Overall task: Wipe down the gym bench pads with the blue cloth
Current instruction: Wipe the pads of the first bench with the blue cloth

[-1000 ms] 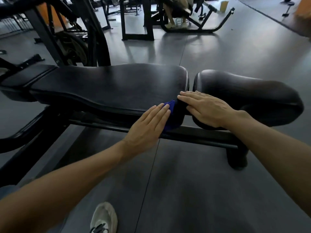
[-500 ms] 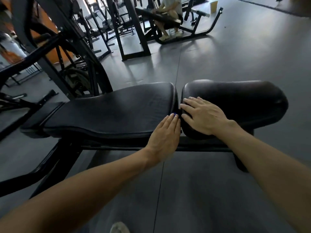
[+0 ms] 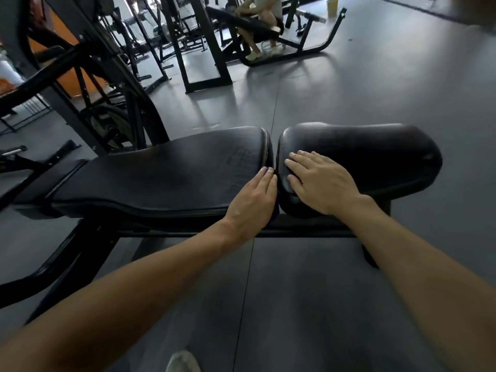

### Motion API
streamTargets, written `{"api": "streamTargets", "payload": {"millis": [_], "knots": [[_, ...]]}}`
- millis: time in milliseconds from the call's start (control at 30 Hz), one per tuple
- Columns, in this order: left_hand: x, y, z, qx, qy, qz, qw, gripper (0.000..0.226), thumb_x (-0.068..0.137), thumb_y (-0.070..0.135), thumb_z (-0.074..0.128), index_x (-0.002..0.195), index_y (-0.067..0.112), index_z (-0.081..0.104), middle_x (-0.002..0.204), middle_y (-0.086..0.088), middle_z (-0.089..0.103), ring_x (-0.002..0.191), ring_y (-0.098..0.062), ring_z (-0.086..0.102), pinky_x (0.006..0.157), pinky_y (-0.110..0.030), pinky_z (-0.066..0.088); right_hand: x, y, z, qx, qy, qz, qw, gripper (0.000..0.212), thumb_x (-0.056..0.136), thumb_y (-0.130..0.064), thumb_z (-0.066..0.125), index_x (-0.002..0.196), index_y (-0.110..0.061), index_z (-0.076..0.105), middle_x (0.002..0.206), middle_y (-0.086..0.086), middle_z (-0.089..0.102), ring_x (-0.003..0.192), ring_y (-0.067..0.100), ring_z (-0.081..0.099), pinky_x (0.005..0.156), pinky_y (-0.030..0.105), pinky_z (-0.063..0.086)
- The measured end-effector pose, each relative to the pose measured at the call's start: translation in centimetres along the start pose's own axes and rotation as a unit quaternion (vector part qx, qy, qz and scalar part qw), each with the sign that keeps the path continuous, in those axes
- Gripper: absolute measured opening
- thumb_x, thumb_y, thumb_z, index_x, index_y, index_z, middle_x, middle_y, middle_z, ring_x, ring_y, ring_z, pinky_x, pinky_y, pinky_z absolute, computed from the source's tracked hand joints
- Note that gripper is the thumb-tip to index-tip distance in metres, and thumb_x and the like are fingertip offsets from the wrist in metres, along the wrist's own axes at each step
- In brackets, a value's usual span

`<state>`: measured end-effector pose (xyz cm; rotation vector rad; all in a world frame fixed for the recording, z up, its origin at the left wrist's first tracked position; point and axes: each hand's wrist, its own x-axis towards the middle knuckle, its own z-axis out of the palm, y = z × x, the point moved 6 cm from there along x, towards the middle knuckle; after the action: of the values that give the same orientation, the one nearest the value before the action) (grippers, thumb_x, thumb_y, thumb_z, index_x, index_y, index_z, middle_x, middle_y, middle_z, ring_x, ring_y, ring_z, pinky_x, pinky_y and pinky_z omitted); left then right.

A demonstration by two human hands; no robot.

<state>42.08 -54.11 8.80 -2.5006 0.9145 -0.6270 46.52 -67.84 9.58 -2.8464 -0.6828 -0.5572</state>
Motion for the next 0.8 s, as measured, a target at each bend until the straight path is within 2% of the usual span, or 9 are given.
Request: {"api": "streamTargets", "payload": {"millis": [133, 300, 400, 467, 533, 600, 667, 733, 800], "knots": [[0.1, -0.5, -2.2, -0.007, 0.060, 0.023, 0.998, 0.054, 0.092, 0.003, 0.027, 0.134, -0.009, 0.058, 0.139, -0.025, 0.059, 0.134, -0.033, 0.056, 0.119, -0.039, 0.028, -0.3, -0.4, -0.5, 0.030, -0.002, 0.009, 1.000, 0.050, 0.105, -0.036, 0.035, 0.148, -0.016, 0.048, 0.156, 0.004, 0.044, 0.147, 0.018, 0.036, 0.124, 0.036, 0.022], [2.7, -2.6, -3.6, -0.104, 0.151, -0.013, 0.983, 0.053, 0.094, 0.005, 0.068, 0.141, -0.010, 0.050, 0.147, -0.025, 0.052, 0.138, -0.032, 0.051, 0.120, -0.036, 0.020, -1.7, 0.1, -2.5, 0.151, 0.033, 0.096, 0.983, 0.045, 0.102, -0.018, 0.050, 0.146, -0.011, 0.048, 0.147, 0.008, 0.053, 0.137, 0.021, 0.047, 0.119, 0.034, 0.032], [4.9, -2.8, -1.7, -0.330, 0.024, -0.039, 0.943, 0.064, 0.109, 0.022, 0.047, 0.161, 0.005, 0.016, 0.168, -0.013, 0.020, 0.154, -0.022, 0.022, 0.122, -0.016, 0.004, -2.7, 0.2, -2.9, 0.194, 0.064, 0.144, 0.968, 0.046, 0.101, -0.012, 0.050, 0.147, -0.012, 0.046, 0.146, 0.006, 0.053, 0.135, 0.017, 0.048, 0.114, 0.022, 0.031], [5.5, -3.1, -0.1, -0.461, -0.024, -0.075, 0.884, 0.077, 0.107, 0.033, 0.049, 0.163, 0.013, 0.002, 0.168, -0.010, 0.022, 0.150, -0.021, 0.032, 0.123, -0.028, 0.022, -3.3, -0.1, -2.9, 0.213, 0.081, 0.158, 0.961, 0.047, 0.102, -0.012, 0.049, 0.149, -0.015, 0.043, 0.148, 0.003, 0.051, 0.136, 0.011, 0.045, 0.108, 0.006, 0.022], [5.3, -4.5, 0.4, -0.482, 0.000, -0.123, 0.867, 0.088, 0.098, 0.046, 0.061, 0.162, 0.016, 0.008, 0.159, -0.009, 0.038, 0.134, -0.020, 0.051, 0.111, -0.037, 0.043, -3.6, -1.0, -2.8, 0.231, 0.093, 0.157, 0.956, 0.048, 0.103, -0.015, 0.050, 0.150, -0.017, 0.041, 0.149, 0.001, 0.049, 0.136, 0.006, 0.042, 0.104, -0.003, 0.016], [4.6, -6.0, 0.9, -0.457, 0.026, -0.161, 0.874, 0.079, 0.088, 0.058, 0.068, 0.146, 0.016, 0.035, 0.139, -0.003, 0.052, 0.112, -0.019, 0.061, 0.091, -0.034, 0.052, -3.3, -2.6, -2.6, 0.240, 0.088, 0.128, 0.958, 0.049, 0.104, -0.022, 0.050, 0.151, -0.020, 0.040, 0.151, -0.002, 0.047, 0.138, 0.004, 0.040, 0.111, 0.005, 0.020], [3.9, -6.9, 1.4, -0.485, 0.017, -0.171, 0.858, 0.056, 0.084, 0.055, 0.074, 0.119, 0.018, 0.050, 0.114, 0.003, 0.057, 0.091, -0.013, 0.061, 0.078, -0.031, 0.052, -2.5, -4.2, -2.0, 0.195, 0.066, 0.079, 0.975, 0.049, 0.105, -0.038, 0.044, 0.152, -0.022, 0.040, 0.152, -0.002, 0.047, 0.141, 0.009, 0.041, 0.120, 0.027, 0.028], [3.3, -7.6, 1.7, -0.521, -0.009, -0.133, 0.843, 0.040, 0.088, 0.046, 0.074, 0.113, 0.020, 0.056, 0.104, 0.006, 0.063, 0.089, -0.009, 0.062, 0.081, -0.034, 0.053, -1.7, -5.1, -1.1, 0.107, 0.044, 0.053, 0.992, 0.056, 0.104, -0.055, 0.034, 0.150, -0.025, 0.042, 0.152, -0.003, 0.049, 0.142, 0.013, 0.042, 0.122, 0.039, 0.028], [2.5, -8.4, 1.8, -0.531, -0.061, -0.084, 0.841, 0.042, 0.092, 0.044, 0.069, 0.127, 0.023, 0.056, 0.119, 0.003, 0.067, 0.108, -0.011, 0.063, 0.099, -0.039, 0.051, -1.3, -5.2, -0.6, 0.061, 0.038, 0.049, 0.996, 0.060, 0.101, -0.062, 0.037, 0.146, -0.024, 0.047, 0.149, -0.002, 0.051, 0.140, 0.015, 0.045, 0.122, 0.039, 0.028]]}}
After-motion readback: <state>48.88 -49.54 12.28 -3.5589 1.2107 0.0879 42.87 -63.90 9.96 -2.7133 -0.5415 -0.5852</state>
